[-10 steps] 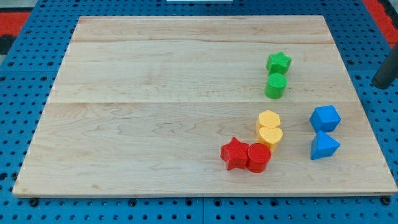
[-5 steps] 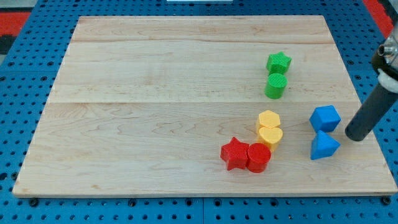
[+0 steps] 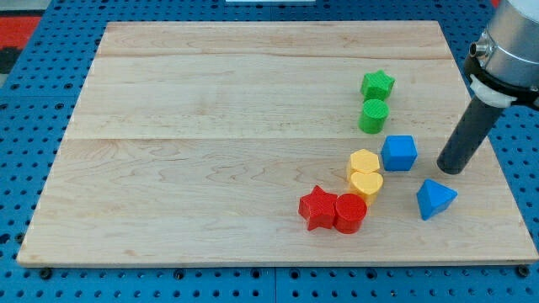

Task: Push the cube into the hexagon

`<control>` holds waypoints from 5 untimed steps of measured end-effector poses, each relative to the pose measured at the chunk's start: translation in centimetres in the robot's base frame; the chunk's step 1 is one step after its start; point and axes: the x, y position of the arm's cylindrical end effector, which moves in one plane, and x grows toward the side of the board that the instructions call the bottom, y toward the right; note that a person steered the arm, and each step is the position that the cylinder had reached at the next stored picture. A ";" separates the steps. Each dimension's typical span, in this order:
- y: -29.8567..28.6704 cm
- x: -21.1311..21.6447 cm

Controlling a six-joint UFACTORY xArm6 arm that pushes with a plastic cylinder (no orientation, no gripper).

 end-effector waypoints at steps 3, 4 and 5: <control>-6.5 -0.1; -6.4 0.8; -7.9 4.3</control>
